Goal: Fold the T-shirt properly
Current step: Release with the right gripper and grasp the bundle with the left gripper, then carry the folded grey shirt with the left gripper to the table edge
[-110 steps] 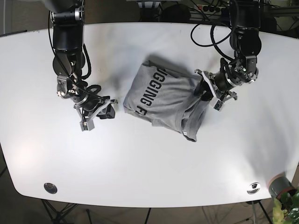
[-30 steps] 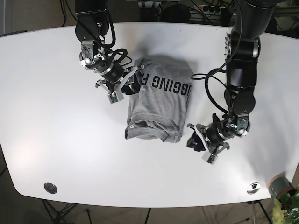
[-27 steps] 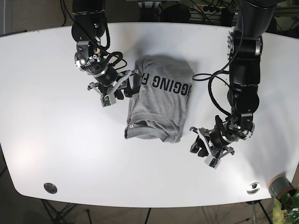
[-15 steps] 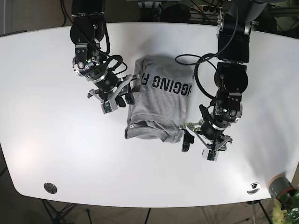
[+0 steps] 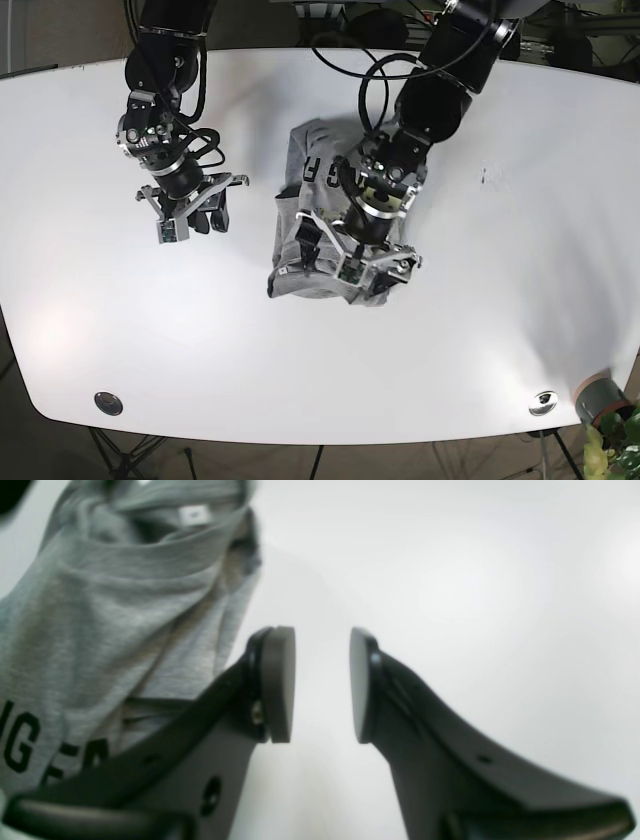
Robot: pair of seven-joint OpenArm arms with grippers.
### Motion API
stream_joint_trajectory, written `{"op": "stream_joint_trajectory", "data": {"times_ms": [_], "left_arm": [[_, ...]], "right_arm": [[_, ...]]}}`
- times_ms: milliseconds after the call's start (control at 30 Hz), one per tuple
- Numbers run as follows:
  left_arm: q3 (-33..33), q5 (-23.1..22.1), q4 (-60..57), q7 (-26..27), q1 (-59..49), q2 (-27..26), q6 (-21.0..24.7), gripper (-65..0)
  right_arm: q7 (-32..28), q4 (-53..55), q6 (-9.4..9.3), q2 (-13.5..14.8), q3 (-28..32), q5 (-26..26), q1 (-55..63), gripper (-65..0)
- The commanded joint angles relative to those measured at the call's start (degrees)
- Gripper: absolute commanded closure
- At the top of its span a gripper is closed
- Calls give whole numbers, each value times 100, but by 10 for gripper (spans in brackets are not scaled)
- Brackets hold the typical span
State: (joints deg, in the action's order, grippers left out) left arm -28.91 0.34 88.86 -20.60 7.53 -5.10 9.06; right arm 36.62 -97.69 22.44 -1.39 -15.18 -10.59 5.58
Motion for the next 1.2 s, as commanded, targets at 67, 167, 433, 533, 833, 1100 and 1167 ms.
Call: {"op": "stream_joint_trajectory", "data": {"times_ms": [67, 167, 433, 533, 833, 1100, 1167], "left_arm": [[-314, 340, 112, 280, -168, 22, 57, -561], [-446, 445, -90, 368, -379, 5, 57, -561], [-428, 375, -1251, 974, -687, -540, 48, -561], [-208, 14, -1400, 992, -793, -813, 22, -561], [732, -1797, -1884, 579, -784, -1815, -1244, -561], [2113, -1928, -3097, 122, -634, -2422, -2036, -561], [2420, -1928, -3642, 130, -617, -2641, -2370, -561]], "right_arm": [[-141, -90, 11, 38, -227, -53, -79, -173], [-141, -108, 11, 38, -280, -62, -53, -173], [-141, -117, 11, 38, -280, -62, -18, -173], [-141, -117, 11, 29, -385, -62, -18, -173], [-141, -126, 11, 11, -429, -62, -62, -173], [-141, -275, 11, 11, -447, -62, -18, -173], [-141, -337, 11, 11, -429, -62, 79, -173]]}}
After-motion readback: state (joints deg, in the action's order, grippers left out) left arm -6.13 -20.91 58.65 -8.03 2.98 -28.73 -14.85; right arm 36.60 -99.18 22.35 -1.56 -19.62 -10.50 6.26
